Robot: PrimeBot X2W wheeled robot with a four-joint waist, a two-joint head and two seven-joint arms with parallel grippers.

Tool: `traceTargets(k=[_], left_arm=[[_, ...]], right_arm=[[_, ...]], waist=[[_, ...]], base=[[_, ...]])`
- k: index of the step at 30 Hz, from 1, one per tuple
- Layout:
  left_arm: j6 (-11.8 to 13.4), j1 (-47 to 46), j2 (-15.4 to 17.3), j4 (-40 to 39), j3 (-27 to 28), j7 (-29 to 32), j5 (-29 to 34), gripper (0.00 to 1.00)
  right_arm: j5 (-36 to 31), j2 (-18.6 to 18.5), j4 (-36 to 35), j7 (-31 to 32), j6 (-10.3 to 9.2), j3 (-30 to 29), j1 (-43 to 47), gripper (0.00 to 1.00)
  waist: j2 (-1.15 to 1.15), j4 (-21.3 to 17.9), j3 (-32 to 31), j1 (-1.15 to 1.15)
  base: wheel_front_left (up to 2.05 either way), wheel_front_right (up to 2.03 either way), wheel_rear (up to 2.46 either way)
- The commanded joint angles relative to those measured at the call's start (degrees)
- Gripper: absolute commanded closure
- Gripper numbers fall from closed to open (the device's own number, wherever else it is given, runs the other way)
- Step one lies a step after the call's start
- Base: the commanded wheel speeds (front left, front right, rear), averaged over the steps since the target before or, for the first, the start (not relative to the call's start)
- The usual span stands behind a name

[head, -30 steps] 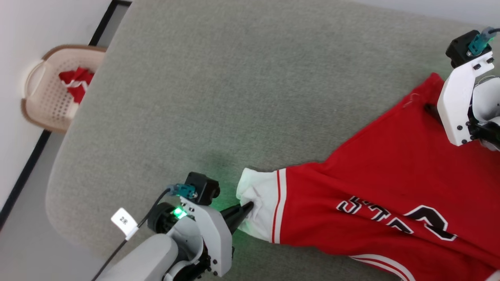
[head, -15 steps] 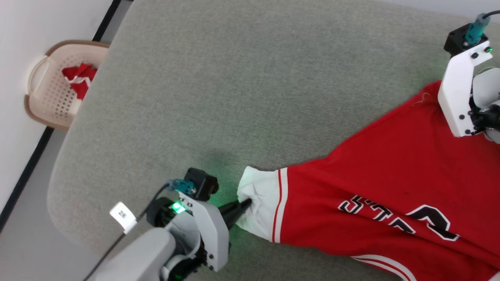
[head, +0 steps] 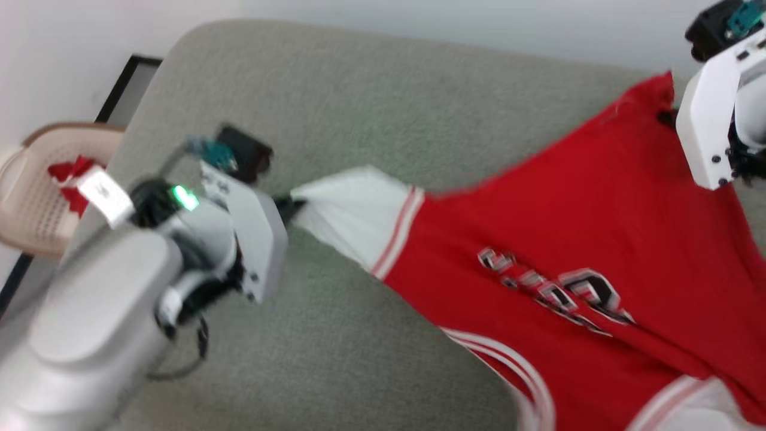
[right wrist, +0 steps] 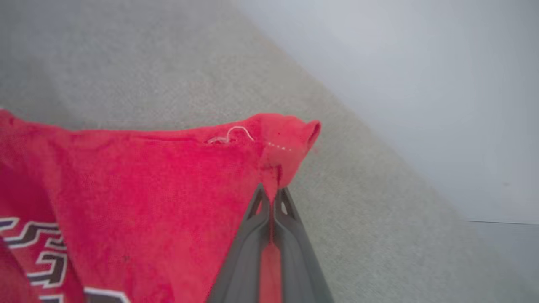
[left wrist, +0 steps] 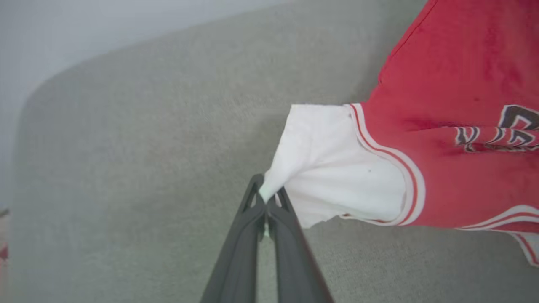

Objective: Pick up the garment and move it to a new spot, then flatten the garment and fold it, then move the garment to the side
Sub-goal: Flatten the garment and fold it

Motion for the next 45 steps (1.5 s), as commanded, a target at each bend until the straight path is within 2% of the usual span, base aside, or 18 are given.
traceTargets(k=[1, 9, 19, 25, 32, 36, 41, 45], left_arm=[[0.3, -2.9, 1.3, -0.5, 0.6, 2.3, 0.2, 1.00], [-0.5, -15.2, 3.8, 2.5, 2.2, 9.2, 2.0, 1.00], [-2.5, -28.5, 2.7, 12.6, 3.2, 7.8, 6.6, 1.00], [-3.8, -36.6, 1.0, 19.6, 3.6, 3.9, 9.1, 1.00], [-4.4, -45.0, -0.6, 27.0, 3.6, -0.8, 11.9, 1.00], [-1.5, -51.3, -1.0, 31.3, 3.8, -7.0, 16.2, 1.00], [3.1, -59.7, -3.6, 37.3, 4.2, -17.5, 20.8, 1.00], [5.3, -67.2, -5.4, 39.9, 5.2, -27.3, 23.2, 1.00]], right_arm=[[0.5, -0.5, -1.2, -1.7, -0.06, -0.1, -0.9, 1.00], [-0.5, -1.7, -4.5, -9.5, -0.06, -3.3, -3.7, 1.00], [-2.2, 0.3, -2.1, -16.5, -0.06, -10.8, -6.0, 1.00], [-4.8, 2.4, 0.4, -18.2, -0.06, -15.6, -7.8, 1.00], [-9.1, 5.8, 4.5, -19.4, -0.06, -21.0, -11.4, 1.00], [-17.5, 9.6, 9.8, -26.0, -0.07, -23.9, -16.4, 1.00], [-30.4, 16.0, 20.0, -41.1, -0.07, -30.7, -24.2, 1.00], [-42.6, 19.4, 24.8, -51.2, -0.07, -37.1, -30.3, 1.00]], waist=[[0.00, -4.3, -4.9, 0.00], [0.00, -8.2, -10.5, 0.00], [0.00, -10.4, -12.4, 0.00], [0.00, -11.0, -9.5, 0.00], [0.00, -12.1, -1.6, 0.00], [0.00, -13.7, 5.4, 0.00], [0.00, -15.7, 13.3, 0.00], [0.00, -15.7, 19.5, 0.00]], base=[[0.00, 0.00, 0.00], [0.00, 0.00, 0.00], [0.00, 0.00, 0.00], [0.00, 0.00, 0.00], [0.00, 0.00, 0.00], [0.00, 0.00, 0.00], [0.00, 0.00, 0.00], [0.00, 0.00, 0.00]])
